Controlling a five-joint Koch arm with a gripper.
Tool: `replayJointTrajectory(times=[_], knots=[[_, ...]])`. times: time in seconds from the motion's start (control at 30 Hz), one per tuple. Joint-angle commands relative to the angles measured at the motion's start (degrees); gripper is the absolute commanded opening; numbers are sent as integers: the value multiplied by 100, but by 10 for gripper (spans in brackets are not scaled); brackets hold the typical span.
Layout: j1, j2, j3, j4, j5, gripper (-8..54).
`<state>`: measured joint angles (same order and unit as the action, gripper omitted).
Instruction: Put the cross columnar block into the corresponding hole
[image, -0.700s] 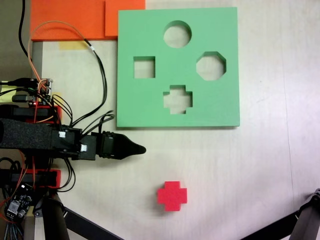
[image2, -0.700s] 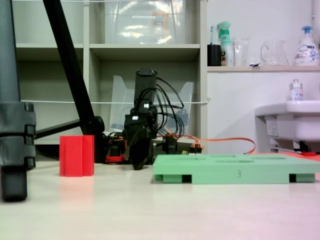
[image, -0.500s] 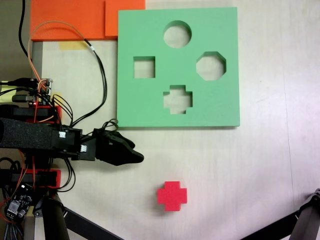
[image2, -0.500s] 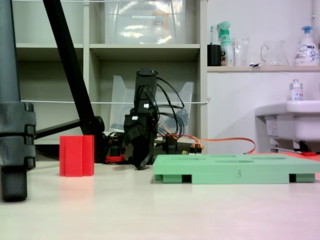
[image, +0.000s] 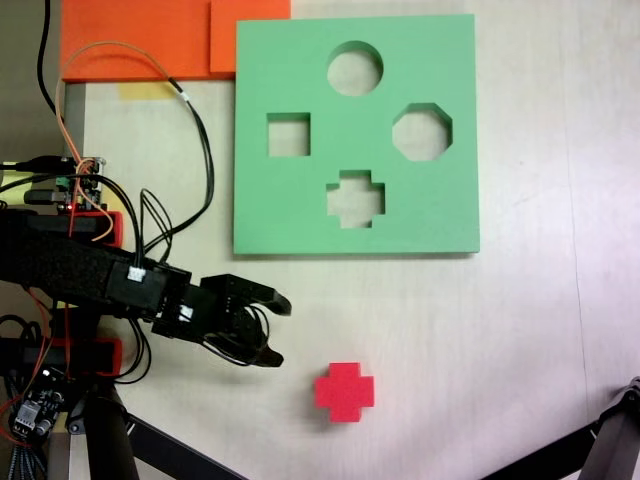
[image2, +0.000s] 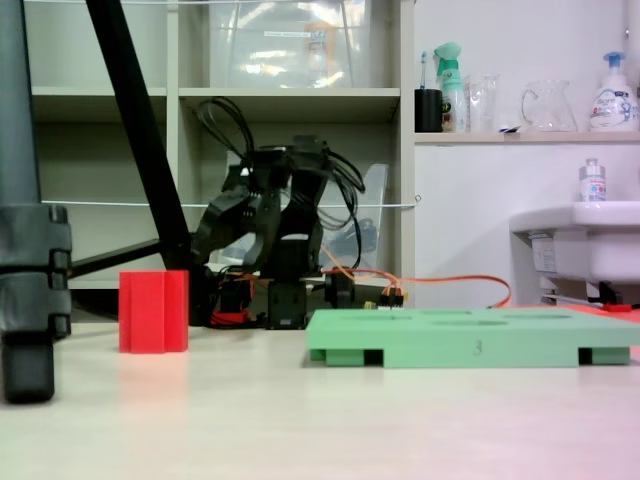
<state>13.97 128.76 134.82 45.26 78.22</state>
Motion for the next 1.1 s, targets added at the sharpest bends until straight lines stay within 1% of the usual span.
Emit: replayJointTrajectory(times=[0.0,0.1,0.2,0.33,0.37,0.4,0.43,0.47,0.5,0.6,0.83,0.97,1.07], knots=[[79,290,-932,905,193,255],[246,-70,-1934,1819,185,232],[527,-870,-3094,2856,-26,216],[1037,-1934,-4201,3454,-914,216],[1143,-2136,-4395,3604,-1081,234],[1151,-2364,-4649,3814,-1125,288],[1160,-2584,-4904,3999,-1125,380],[1160,-2804,-5106,4140,-1125,458],[1169,-3006,-5221,4166,-1143,484],[1204,-3445,-5502,4166,-1274,485],[1002,-4904,-6311,4166,-1512,484],[835,-5247,-6478,4148,-1441,484],[694,-5265,-6521,4148,-1266,484]])
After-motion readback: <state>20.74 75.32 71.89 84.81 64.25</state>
